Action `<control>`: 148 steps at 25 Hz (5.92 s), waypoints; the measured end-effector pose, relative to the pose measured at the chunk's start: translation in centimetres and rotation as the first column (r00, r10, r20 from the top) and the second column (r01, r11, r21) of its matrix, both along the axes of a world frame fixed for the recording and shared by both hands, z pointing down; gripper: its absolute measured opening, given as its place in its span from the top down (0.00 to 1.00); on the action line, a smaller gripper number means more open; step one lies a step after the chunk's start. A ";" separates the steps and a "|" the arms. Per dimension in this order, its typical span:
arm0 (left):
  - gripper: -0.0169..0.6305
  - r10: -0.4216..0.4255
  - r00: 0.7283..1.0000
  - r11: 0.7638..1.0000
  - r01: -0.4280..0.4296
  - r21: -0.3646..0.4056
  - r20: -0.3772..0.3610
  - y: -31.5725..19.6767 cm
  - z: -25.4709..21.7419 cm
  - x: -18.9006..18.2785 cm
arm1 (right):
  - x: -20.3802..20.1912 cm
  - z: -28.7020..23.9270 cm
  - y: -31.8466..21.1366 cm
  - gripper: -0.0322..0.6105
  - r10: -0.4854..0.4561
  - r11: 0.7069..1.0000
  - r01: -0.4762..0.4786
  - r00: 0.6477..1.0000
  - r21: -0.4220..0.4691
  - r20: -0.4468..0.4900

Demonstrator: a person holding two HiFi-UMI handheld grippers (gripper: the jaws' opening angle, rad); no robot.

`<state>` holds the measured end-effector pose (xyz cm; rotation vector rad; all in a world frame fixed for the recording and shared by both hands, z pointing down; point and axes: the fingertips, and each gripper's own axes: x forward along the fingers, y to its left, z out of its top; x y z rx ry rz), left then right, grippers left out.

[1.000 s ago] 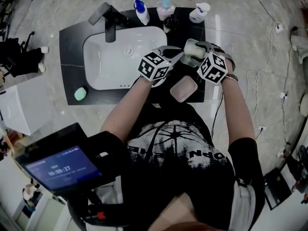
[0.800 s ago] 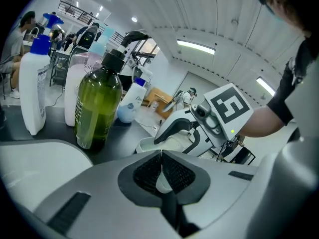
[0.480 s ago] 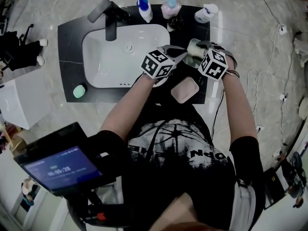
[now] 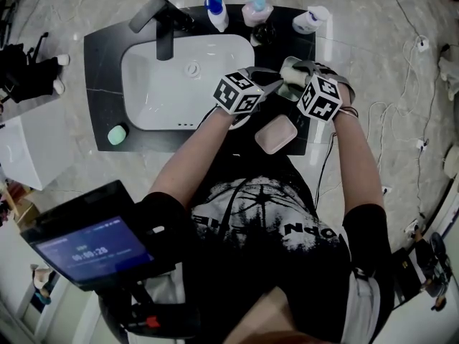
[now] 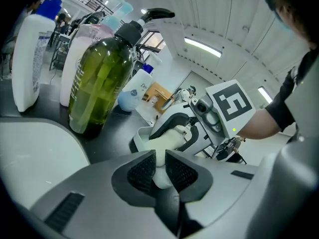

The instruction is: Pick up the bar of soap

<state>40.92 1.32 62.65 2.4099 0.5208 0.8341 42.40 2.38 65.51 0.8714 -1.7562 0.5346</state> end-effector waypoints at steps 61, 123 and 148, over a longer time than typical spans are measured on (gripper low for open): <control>0.71 -0.139 0.987 0.925 0.101 -0.366 -0.079 -1.4 -4.2 0.2 | -3.8 -4.7 -4.1 0.59 -0.084 0.914 0.107 0.994 0.391 -0.074; 0.71 -0.571 0.771 0.818 0.563 -0.117 -0.283 -21.1 -17.2 -36.9 | -41.4 -17.5 -23.3 0.59 -0.495 0.621 0.536 0.834 0.572 -0.245; 0.71 -0.695 0.673 0.708 0.702 -0.077 -0.253 -27.9 -14.5 -48.3 | -52.9 -14.9 -29.6 0.59 -0.617 0.529 0.616 0.752 0.584 -0.233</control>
